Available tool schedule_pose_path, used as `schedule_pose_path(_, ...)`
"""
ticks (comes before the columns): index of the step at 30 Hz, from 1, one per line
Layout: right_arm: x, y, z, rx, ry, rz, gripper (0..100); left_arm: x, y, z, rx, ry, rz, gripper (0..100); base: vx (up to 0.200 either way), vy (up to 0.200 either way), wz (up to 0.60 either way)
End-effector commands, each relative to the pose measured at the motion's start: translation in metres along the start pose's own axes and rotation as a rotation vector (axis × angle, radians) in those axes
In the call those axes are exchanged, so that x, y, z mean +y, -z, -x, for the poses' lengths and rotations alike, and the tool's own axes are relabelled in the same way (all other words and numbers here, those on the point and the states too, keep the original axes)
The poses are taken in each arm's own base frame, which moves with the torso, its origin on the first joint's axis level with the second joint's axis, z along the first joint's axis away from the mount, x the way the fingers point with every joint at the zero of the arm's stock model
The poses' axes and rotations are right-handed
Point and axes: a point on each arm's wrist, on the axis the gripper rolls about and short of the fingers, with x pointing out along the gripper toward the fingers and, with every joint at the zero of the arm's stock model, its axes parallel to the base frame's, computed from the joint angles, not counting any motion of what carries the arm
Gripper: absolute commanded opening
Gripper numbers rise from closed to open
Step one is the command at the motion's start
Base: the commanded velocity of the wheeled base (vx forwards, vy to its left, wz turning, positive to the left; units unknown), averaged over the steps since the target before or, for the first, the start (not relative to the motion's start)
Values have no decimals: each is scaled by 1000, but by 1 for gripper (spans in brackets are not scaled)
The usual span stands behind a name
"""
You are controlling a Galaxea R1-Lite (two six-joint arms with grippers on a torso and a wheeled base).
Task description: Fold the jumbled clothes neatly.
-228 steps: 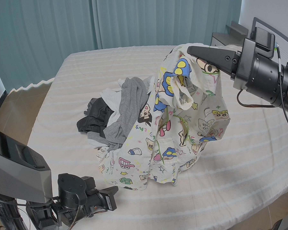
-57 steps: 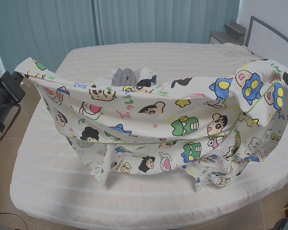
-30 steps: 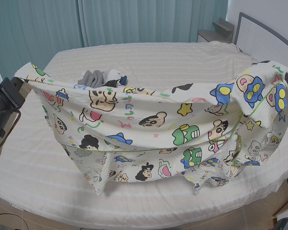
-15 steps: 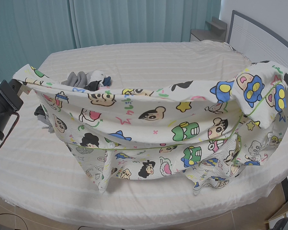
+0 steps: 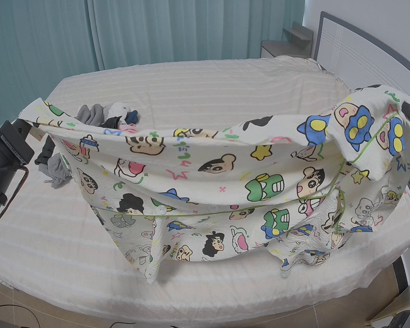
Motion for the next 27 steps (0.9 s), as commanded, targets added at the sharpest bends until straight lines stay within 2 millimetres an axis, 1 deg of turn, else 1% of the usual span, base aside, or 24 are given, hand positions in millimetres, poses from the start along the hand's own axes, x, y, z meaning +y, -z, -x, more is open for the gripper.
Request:
schedule_pose_path(1,1,-1,3,-9,-2,2,0,1,0,2,-3,-5,1,0,-200,0,0)
schedule_pose_path(9,1,3,8,-4,1,1,0,2,3,5,10,-8,-2,0,-200,0,0)
schedule_pose_path(16,2,1,13,-14,0,4,0,2,3,5,10,-8,-2,0,-200,0,0)
schedule_pose_path(18,1,5,13,2,4,0,0,2,4,5,16,-9,-4,0,-200,0,0)
schedule_pose_path(22,-1,14,14,34,11,-8,0,4,9,7,34,-11,-9,0,0,0,0)
schedule_pose_path(27,-3,20,13,55,19,-45,0,4,12,6,49,-13,-12,0,0,0,0)
